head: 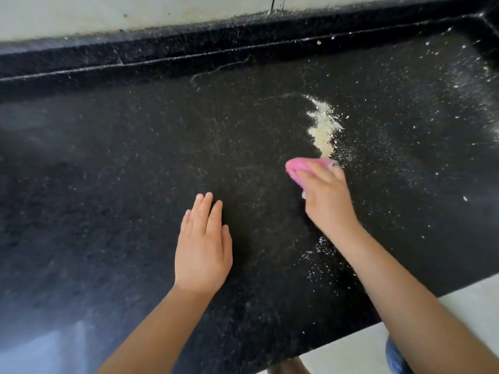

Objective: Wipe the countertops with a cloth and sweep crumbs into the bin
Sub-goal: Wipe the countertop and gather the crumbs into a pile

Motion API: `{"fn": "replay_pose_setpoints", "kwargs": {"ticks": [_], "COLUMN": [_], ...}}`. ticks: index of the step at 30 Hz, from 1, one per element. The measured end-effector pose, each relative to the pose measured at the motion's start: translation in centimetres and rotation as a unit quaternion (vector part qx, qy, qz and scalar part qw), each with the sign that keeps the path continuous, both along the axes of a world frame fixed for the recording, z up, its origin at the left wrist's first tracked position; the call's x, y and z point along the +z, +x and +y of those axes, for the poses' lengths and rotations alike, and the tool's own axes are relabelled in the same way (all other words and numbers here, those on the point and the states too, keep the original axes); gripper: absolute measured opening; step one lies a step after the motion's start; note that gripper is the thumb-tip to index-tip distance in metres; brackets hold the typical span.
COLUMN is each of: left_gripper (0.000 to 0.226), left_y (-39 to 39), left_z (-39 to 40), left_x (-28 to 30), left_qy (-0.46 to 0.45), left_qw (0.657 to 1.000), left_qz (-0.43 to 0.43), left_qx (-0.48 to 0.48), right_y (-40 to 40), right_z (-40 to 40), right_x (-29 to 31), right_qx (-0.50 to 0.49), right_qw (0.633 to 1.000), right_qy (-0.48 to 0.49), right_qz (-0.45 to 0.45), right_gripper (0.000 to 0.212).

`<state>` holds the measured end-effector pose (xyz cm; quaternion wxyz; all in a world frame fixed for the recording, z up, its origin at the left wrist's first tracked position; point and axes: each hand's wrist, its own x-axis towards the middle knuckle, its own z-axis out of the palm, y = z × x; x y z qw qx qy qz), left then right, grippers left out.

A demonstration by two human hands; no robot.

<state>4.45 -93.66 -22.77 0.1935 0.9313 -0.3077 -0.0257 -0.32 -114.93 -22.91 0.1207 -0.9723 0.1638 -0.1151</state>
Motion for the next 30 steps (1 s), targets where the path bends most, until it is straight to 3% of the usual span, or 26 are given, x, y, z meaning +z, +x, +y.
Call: {"fn": "replay_pose_setpoints", "kwargs": {"ticks": [3,6,10,17,20,24,27,30], "left_gripper": [0.044,0.038,0.047,0.05,0.051,0.05,0.047,0.046], "left_y": [-0.9,-1.1,-1.1,-1.5,-1.6,-1.7,-1.8,-1.8], "left_z": [-0.9,-1.4,-1.5,-1.8,-1.9,-2.0,-2.0,-2.1], "left_x": [-0.1,-0.4,-0.6,-0.6,-0.6,-0.6,-0.5,-0.5], "left_qy": [0.008,0.024,0.058,0.052,0.052,0.063,0.058,0.051], "left_qw": [1.0,0.999,0.998,0.997,0.997,0.996,0.996,0.995], "left_qz": [0.002,-0.008,-0.018,-0.014,-0.016,-0.022,-0.003,0.017], "left_qx": [0.014,0.026,0.022,0.054,0.061,0.065,0.073,0.085], "right_y": [0.4,-1.6,-4.9,-1.6,-1.5,-5.2,-8.5,-9.9], "right_z": [-1.0,2.6,5.3,-3.4,-4.3,2.4,6.7,6.5], "right_x": [1.7,2.0,0.1,0.9,1.6,2.4,1.7,0.8], "right_qx": [-0.015,0.081,0.171,0.049,0.023,0.132,0.22,0.24], "right_qw": [0.999,0.994,0.985,0.998,0.999,0.987,0.973,0.97], "right_qy": [0.01,-0.002,0.008,0.029,0.042,0.056,0.058,0.04], "right_qz": [-0.044,-0.07,-0.03,0.034,0.004,-0.073,-0.041,-0.006], "right_gripper": [0.051,0.045,0.038,0.041,0.046,0.04,0.038,0.04]}}
